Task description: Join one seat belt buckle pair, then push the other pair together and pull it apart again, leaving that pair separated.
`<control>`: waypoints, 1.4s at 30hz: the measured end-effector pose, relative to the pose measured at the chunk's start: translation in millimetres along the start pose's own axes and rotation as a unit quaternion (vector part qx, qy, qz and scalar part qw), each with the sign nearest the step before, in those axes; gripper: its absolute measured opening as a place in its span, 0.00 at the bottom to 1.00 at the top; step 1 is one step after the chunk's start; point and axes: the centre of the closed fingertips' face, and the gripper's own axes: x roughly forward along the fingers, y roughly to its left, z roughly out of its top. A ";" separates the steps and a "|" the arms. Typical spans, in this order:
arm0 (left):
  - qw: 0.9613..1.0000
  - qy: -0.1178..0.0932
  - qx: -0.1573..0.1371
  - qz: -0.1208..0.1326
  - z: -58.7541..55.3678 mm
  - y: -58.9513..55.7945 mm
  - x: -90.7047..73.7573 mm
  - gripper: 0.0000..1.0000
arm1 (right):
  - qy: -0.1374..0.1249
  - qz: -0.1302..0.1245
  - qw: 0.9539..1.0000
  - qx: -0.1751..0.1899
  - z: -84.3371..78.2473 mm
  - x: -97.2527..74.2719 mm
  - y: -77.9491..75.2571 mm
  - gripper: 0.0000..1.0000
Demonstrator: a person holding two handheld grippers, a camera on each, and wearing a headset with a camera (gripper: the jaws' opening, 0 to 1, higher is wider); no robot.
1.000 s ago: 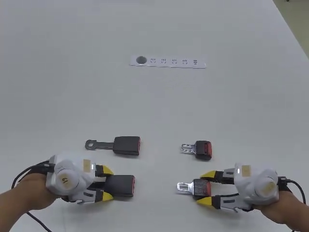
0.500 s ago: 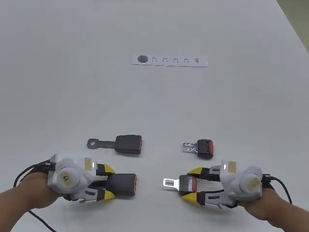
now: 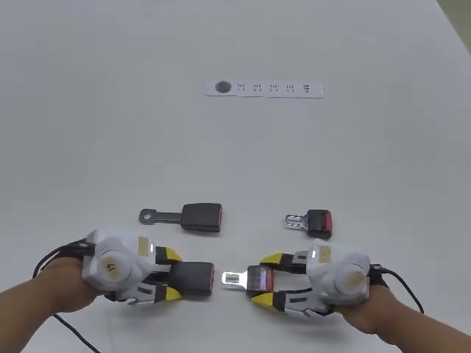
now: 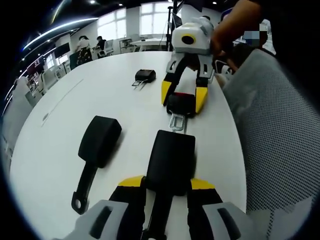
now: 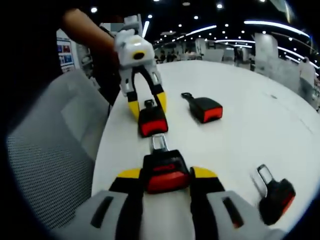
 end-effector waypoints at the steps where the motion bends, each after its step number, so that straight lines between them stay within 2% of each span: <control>1: 1.000 0.001 0.000 0.000 -0.6 0.3 0.1 0.33 | -0.002 0.002 1.000 -0.003 2.4 2.8 0.8 0.36; 6: 1.000 0.003 0.005 -0.002 -1.3 0.4 0.2 0.33 | -0.001 0.009 1.000 -0.008 7.9 11.0 3.1 0.36; 7: 1.000 0.004 0.004 -0.003 -1.1 0.1 0.0 0.33 | 0.003 0.010 1.000 -0.018 8.0 11.3 2.9 0.36; 12: 1.000 0.003 0.005 -0.002 -1.3 0.3 0.0 0.33 | 0.003 0.009 1.000 -0.017 6.9 10.6 3.0 0.36; 14: 1.000 -0.001 0.005 -0.002 0.5 -1.1 1.5 0.33 | 0.003 0.008 1.000 -0.019 11.1 16.9 5.4 0.36; 15: 1.000 -0.001 0.006 -0.003 1.6 -3.1 2.9 0.33 | 0.005 0.012 1.000 -0.023 12.7 20.1 8.7 0.36; 16: 1.000 0.004 0.012 -0.006 1.0 -3.9 3.2 0.33 | 0.019 0.001 0.999 -0.051 11.3 20.9 4.2 0.36; 17: 1.000 0.005 0.012 -0.007 -0.3 -2.9 3.1 0.33 | 0.010 0.006 1.000 -0.029 11.6 20.4 5.8 0.36; 18: 1.000 0.004 0.012 -0.006 -0.9 -2.5 3.3 0.33 | 0.009 0.004 1.000 -0.022 11.0 20.1 5.7 0.36; 21: 1.000 0.011 0.018 -0.005 -0.5 -2.4 4.9 0.33 | 0.012 -0.001 1.000 -0.016 11.7 21.0 6.5 0.36; 27: 1.000 0.014 0.013 -0.004 0.0 -1.1 5.2 0.32 | 0.019 -0.022 1.000 -0.007 12.2 26.4 8.6 0.36; 30: 1.000 0.015 0.014 -0.005 0.3 -0.5 5.5 0.32 | 0.022 -0.021 1.000 -0.004 12.7 26.7 8.1 0.36; 31: 1.000 0.017 0.014 -0.006 0.7 -0.3 5.6 0.32 | 0.012 -0.014 1.000 0.019 15.9 29.9 11.8 0.35; 33: 1.000 0.018 0.015 -0.007 2.1 -0.8 5.3 0.32 | 0.020 -0.024 1.000 0.002 19.1 36.9 11.9 0.35; 34: 1.000 0.022 0.015 -0.008 1.0 -1.2 4.6 0.32 | 0.035 -0.024 0.999 -0.007 17.5 38.8 13.5 0.35; 36: 1.000 0.020 0.018 -0.008 2.8 -0.1 4.5 0.32 | 0.029 -0.025 0.999 0.005 18.1 37.1 13.2 0.35; 39: 1.000 0.019 0.018 -0.007 2.1 0.7 4.0 0.32 | 0.038 -0.026 0.999 0.000 18.7 38.8 12.8 0.35; 42: 1.000 0.022 0.020 -0.008 3.0 1.6 3.9 0.32 | 0.037 -0.023 0.999 -0.003 18.7 36.9 12.5 0.36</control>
